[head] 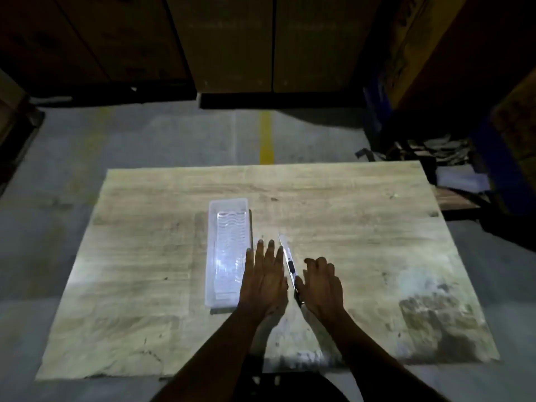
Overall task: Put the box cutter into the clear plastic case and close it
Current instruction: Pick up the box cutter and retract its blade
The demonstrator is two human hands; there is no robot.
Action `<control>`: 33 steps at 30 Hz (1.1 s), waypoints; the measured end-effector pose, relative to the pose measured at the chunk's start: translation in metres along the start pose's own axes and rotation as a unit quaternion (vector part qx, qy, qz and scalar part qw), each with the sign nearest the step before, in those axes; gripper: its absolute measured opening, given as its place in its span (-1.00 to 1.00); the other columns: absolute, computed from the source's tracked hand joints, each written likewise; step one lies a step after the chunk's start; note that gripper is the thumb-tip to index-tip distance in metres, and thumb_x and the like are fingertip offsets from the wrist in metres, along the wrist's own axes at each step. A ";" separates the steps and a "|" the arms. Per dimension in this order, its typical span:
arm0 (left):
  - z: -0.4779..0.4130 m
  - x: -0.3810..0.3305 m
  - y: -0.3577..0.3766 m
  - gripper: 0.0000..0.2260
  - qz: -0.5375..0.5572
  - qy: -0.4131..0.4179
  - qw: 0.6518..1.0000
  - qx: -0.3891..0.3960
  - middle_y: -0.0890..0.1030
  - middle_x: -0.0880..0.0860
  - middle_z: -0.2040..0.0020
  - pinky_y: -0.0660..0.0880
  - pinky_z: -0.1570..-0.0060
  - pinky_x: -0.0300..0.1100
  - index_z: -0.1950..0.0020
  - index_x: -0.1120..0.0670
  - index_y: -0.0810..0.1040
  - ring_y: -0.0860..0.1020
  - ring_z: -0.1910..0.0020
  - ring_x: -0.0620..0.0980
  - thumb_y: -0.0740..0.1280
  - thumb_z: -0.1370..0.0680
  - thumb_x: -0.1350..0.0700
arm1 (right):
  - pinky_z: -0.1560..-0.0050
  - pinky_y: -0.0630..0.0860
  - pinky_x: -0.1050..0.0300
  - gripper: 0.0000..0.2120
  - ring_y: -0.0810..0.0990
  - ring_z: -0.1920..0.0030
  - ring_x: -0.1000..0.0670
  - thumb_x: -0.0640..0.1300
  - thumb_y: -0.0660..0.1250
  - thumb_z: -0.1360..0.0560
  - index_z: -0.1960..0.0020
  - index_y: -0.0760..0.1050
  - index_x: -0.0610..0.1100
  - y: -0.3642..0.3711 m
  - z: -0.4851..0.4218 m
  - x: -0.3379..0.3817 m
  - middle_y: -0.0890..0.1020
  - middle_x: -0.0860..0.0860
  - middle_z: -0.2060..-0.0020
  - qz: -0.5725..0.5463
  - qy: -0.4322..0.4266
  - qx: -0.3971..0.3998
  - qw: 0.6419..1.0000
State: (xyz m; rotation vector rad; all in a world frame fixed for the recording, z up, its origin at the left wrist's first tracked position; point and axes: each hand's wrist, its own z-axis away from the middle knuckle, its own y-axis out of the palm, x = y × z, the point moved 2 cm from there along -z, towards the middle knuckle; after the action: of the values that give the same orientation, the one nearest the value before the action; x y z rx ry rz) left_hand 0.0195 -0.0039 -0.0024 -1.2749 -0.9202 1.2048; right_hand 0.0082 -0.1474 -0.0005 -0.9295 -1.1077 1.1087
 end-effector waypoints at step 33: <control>-0.038 -0.003 0.043 -0.94 0.691 -0.431 0.548 0.192 0.31 0.04 0.43 0.09 0.42 -0.18 0.34 0.04 0.52 0.24 0.51 -0.04 0.26 -0.30 0.14 | 0.09 0.50 -0.04 -0.64 0.60 0.00 -0.23 0.07 0.28 -0.46 -0.08 0.41 -0.20 0.051 -0.054 0.033 0.54 -0.15 -0.03 -0.061 0.128 0.066 0.988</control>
State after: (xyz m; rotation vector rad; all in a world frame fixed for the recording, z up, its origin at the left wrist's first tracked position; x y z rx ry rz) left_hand 0.0503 -0.0189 -0.0486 -0.8112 0.0683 3.2727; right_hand 0.0529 -0.1057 -0.0537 -0.8623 -0.8583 0.9221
